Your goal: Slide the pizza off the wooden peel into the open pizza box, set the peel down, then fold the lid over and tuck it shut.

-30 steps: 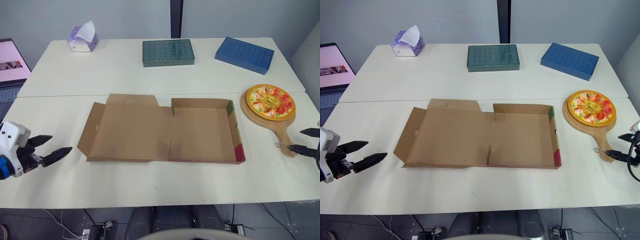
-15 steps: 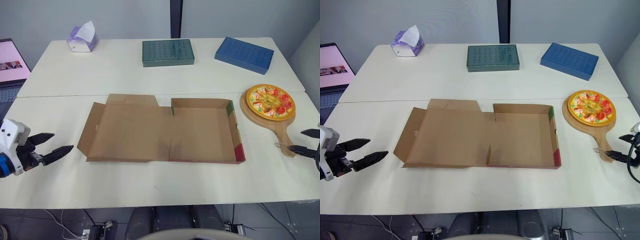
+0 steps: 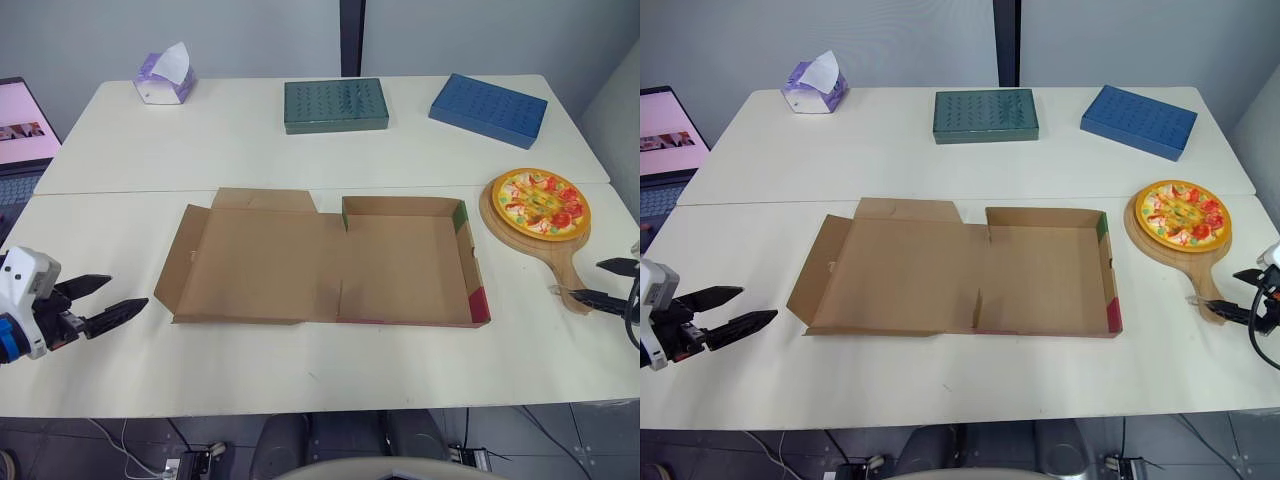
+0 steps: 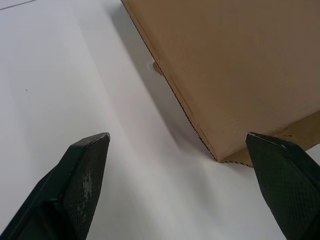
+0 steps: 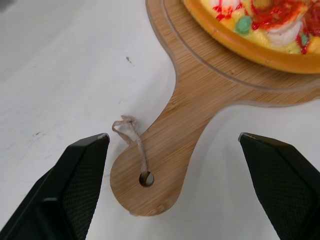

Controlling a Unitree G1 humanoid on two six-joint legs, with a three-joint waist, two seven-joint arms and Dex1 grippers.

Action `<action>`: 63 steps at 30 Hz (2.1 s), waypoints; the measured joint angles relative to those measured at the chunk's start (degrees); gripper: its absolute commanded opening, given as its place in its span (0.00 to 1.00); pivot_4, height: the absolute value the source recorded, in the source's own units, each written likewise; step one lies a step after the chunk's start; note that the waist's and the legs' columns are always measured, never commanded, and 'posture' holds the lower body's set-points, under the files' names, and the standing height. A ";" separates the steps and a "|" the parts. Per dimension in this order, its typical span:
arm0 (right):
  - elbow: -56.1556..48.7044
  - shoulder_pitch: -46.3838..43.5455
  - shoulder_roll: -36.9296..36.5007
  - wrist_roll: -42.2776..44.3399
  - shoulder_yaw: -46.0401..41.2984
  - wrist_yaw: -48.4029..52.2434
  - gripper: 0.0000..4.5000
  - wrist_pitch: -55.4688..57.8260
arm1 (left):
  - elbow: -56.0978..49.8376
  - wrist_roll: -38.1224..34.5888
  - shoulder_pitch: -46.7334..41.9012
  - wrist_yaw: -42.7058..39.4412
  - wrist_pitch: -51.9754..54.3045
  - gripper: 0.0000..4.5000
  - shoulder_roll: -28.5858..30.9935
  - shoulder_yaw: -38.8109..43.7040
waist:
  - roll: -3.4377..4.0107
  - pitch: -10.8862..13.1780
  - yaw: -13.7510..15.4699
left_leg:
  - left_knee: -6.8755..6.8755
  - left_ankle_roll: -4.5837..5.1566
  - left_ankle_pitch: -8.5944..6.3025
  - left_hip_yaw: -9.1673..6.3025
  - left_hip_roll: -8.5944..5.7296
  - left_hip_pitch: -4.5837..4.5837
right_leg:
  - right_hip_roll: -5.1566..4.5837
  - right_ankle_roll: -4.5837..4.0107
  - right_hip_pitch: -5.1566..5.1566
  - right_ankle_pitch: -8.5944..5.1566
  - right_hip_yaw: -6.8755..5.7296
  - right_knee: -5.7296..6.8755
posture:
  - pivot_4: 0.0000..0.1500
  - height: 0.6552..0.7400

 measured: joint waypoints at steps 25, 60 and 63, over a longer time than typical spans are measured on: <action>-26.40 12.33 1.43 7.55 -12.72 -3.16 0.99 16.68 | -30.03 -15.91 -18.38 -3.28 6.67 1.00 1.06 -20.49 | -0.01 0.00 1.08 | 0.05 0.00 0.00 0.01 -0.01 -0.05 | 0.01 0.01 0.02 0.00 0.01 0.00 | 1.00 1.00; -6.61 -9.93 9.30 2.24 3.98 -23.52 0.66 31.61 | -34.10 -19.66 -27.24 -3.24 6.07 1.00 -2.48 -29.23 | -0.15 -0.07 1.02 | 0.12 0.01 0.01 -0.02 -0.02 -0.04 | 0.03 0.01 0.07 0.01 0.01 0.00 | 1.00 1.00; -5.99 -10.52 9.69 2.25 3.38 -24.19 0.42 32.69 | -34.14 -19.64 -26.57 -3.05 5.87 1.00 -2.47 -29.22 | -0.18 -0.09 1.01 | 0.11 0.01 0.01 -0.03 0.00 -0.02 | 0.05 0.01 0.07 0.01 0.00 0.00 | 1.00 1.00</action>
